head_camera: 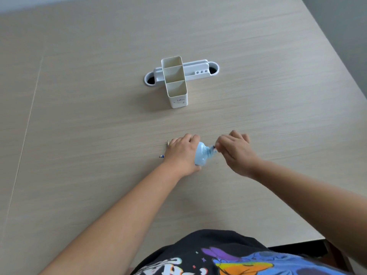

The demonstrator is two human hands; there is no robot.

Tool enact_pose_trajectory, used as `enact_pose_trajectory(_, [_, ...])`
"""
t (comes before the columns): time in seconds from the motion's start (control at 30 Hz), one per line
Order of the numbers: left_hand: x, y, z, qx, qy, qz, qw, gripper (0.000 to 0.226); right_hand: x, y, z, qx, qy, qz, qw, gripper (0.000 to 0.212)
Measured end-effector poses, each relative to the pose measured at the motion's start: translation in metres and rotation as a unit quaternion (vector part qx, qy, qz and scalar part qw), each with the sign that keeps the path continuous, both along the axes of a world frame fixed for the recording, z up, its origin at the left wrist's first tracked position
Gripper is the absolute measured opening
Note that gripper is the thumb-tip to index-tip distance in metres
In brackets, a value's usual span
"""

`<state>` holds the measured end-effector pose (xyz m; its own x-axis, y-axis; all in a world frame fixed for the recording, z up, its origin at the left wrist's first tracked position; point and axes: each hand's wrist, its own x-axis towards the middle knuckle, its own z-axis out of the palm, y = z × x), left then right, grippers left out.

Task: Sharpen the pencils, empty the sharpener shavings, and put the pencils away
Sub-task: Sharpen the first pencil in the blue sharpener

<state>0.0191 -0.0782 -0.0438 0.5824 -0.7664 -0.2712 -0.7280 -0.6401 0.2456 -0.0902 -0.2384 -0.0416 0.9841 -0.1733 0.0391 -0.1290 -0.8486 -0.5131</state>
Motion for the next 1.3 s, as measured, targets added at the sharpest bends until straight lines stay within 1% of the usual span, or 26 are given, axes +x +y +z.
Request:
enact_pose_trajectory(0.03, [0.000, 0.000, -0.001, -0.001, -0.006, -0.008, 1.000, 0.069, 0.011, -0.003, -0.006, 0.007, 0.007, -0.023, 1.000, 0.028])
enact_pose_trajectory(0.1, [-0.002, 0.002, -0.002, -0.010, -0.010, -0.016, 1.000, 0.066, 0.022, -0.007, -0.024, -0.018, 0.070, -0.042, 0.997, 0.027])
enact_pose_trajectory(0.2, [-0.003, 0.003, -0.005, -0.023, -0.010, 0.008, 1.000, 0.063, 0.011, -0.001, -0.045, -0.077, 0.170, 0.008, 0.982, 0.031])
enact_pose_trajectory(0.23, [-0.003, 0.003, -0.005, -0.025, -0.013, 0.015, 0.999, 0.062, 0.001, 0.003, -0.050, -0.107, 0.178, 0.038, 0.978, 0.027])
enact_pose_trajectory(0.3, [-0.004, 0.002, -0.007, -0.024, -0.010, 0.021, 0.999, 0.062, -0.027, 0.013, -0.046, -0.157, 0.123, 0.097, 0.975, 0.005])
enact_pose_trajectory(0.33, [-0.004, 0.001, -0.008, -0.022, -0.010, 0.020, 1.000, 0.062, -0.038, 0.017, -0.036, -0.150, 0.086, 0.110, 0.979, 0.004])
enact_pose_trajectory(0.37, [-0.005, 0.001, -0.008, -0.020, -0.015, 0.016, 1.000, 0.064, -0.041, 0.015, -0.025, -0.133, 0.053, 0.112, 0.983, 0.008])
enact_pose_trajectory(0.47, [-0.004, 0.001, -0.005, -0.003, -0.020, -0.002, 1.000, 0.068, -0.009, 0.000, -0.002, -0.093, -0.016, 0.040, 0.995, 0.016])
enact_pose_trajectory(0.5, [-0.004, 0.001, -0.005, -0.002, -0.021, -0.005, 1.000, 0.069, 0.005, -0.005, -0.003, -0.087, -0.009, 0.010, 0.996, 0.017])
enact_pose_trajectory(0.57, [-0.004, 0.001, -0.004, -0.008, -0.023, -0.004, 1.000, 0.068, 0.026, -0.008, -0.017, -0.095, 0.057, -0.019, 0.994, 0.016])
enact_pose_trajectory(0.63, [-0.004, 0.002, -0.004, -0.020, -0.017, 0.007, 1.000, 0.065, 0.025, -0.003, -0.035, -0.132, 0.133, -0.007, 0.982, 0.014])
enact_pose_trajectory(0.7, [-0.005, 0.002, -0.005, -0.032, -0.013, 0.019, 0.999, 0.064, 0.002, 0.009, -0.045, -0.176, 0.171, 0.038, 0.969, 0.009])
enact_pose_trajectory(0.77, [-0.005, 0.001, -0.005, -0.031, -0.011, 0.022, 0.999, 0.063, -0.030, 0.022, -0.040, -0.187, 0.115, 0.077, 0.973, 0.010])
enact_pose_trajectory(0.83, [-0.004, 0.001, -0.005, -0.027, -0.012, 0.013, 0.999, 0.064, -0.041, 0.021, -0.023, -0.168, 0.037, 0.087, 0.981, 0.004])
enact_pose_trajectory(0.9, [-0.003, 0.001, -0.003, -0.020, -0.012, 0.001, 1.000, 0.067, -0.022, 0.007, -0.003, -0.159, -0.006, 0.052, 0.986, 0.016])
enact_pose_trajectory(0.93, [-0.003, 0.001, -0.003, -0.018, -0.012, 0.000, 1.000, 0.068, -0.007, 0.001, 0.002, -0.154, -0.012, 0.028, 0.988, 0.024])
enact_pose_trajectory(0.97, [-0.003, 0.001, -0.003, -0.019, -0.012, 0.002, 1.000, 0.068, 0.006, -0.004, 0.002, -0.146, 0.001, 0.010, 0.989, 0.031])
enact_pose_trajectory(1.03, [-0.003, 0.001, -0.003, -0.024, -0.013, 0.005, 1.000, 0.068, 0.025, -0.008, -0.009, -0.148, 0.062, 0.000, 0.987, 0.046])
enact_pose_trajectory(1.07, [-0.003, 0.001, -0.004, -0.027, -0.012, 0.007, 1.000, 0.068, 0.028, -0.007, -0.016, -0.162, 0.107, 0.006, 0.981, 0.051])
enact_pose_trajectory(1.1, [-0.004, 0.001, -0.004, -0.031, -0.010, 0.011, 0.999, 0.068, 0.027, -0.006, -0.024, -0.176, 0.150, 0.022, 0.973, 0.051])
enact_pose_trajectory(1.13, [-0.004, 0.001, -0.005, -0.035, -0.010, 0.016, 0.999, 0.067, 0.022, -0.004, -0.031, -0.192, 0.185, 0.042, 0.963, 0.044])
enact_pose_trajectory(1.17, [-0.004, 0.001, -0.005, -0.038, -0.012, 0.020, 0.999, 0.067, 0.014, -0.001, -0.037, -0.215, 0.193, 0.065, 0.955, 0.030])
enact_pose_trajectory(1.2, [-0.005, 0.002, -0.006, -0.040, -0.014, 0.022, 0.999, 0.068, 0.004, 0.003, -0.040, -0.242, 0.181, 0.091, 0.949, 0.017])
enact_pose_trajectory(1.23, [-0.004, 0.002, -0.006, -0.042, -0.014, 0.024, 0.999, 0.067, -0.007, 0.007, -0.043, -0.265, 0.155, 0.104, 0.946, 0.009])
enact_pose_trajectory(1.27, [-0.004, 0.002, -0.007, -0.044, -0.013, 0.026, 0.999, 0.067, -0.019, 0.011, -0.045, -0.271, 0.129, 0.109, 0.948, 0.005])
enact_pose_trajectory(1.3, [-0.004, 0.002, -0.008, -0.046, -0.014, 0.027, 0.998, 0.066, -0.026, 0.013, -0.047, -0.269, 0.100, 0.106, 0.952, 0.008])
